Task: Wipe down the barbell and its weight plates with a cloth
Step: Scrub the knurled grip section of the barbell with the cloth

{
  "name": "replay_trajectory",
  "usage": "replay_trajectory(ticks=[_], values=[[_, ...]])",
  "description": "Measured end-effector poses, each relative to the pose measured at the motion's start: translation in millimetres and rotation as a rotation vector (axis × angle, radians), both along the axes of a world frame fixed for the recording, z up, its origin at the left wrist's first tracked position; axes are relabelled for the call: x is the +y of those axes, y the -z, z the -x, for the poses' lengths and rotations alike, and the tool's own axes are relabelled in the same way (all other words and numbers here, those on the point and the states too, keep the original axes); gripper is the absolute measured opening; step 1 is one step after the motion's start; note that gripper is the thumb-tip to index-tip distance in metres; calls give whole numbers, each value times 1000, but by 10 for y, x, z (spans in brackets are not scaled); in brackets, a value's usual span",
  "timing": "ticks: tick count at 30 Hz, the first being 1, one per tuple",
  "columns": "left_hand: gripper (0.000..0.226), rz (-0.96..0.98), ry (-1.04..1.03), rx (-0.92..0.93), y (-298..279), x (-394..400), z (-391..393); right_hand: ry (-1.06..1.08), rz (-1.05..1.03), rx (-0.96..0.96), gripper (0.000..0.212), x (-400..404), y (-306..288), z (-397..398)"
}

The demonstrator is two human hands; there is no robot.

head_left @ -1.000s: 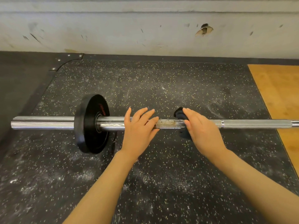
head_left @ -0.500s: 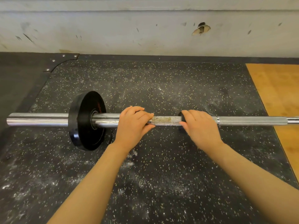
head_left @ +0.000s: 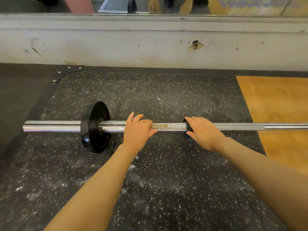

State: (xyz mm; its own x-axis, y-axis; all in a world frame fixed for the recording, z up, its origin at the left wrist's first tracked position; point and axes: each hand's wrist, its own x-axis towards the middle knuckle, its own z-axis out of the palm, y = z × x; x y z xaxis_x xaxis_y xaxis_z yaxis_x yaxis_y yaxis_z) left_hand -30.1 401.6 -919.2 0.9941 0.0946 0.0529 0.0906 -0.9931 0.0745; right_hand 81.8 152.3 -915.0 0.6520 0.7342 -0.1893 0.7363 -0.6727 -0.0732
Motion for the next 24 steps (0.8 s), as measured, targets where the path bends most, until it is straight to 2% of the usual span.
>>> replay_trajectory(ticks=[4, 7, 14, 18, 21, 24], values=[[51, 27, -28, 147, -98, -49, 85, -37, 149, 117, 64, 97, -173, -56], [53, 58, -49, 199, -171, -111, 93, -52, 125, 150, 63, 84, -145, -69], [44, 85, 65, 245, -194, -544, -188, -99, -115, -9, 62, -71, 75, -5], [40, 194, 2, 166, -105, -776, -264, -97, -224, -123, 57, -137, 156, -6], [43, 275, -55, 162, -70, -784, -205, -99, -241, -188, 61, -125, 223, 1], [41, 281, -102, 104, -33, -821, -210, -126, -258, -246, 64, -129, 275, -37]])
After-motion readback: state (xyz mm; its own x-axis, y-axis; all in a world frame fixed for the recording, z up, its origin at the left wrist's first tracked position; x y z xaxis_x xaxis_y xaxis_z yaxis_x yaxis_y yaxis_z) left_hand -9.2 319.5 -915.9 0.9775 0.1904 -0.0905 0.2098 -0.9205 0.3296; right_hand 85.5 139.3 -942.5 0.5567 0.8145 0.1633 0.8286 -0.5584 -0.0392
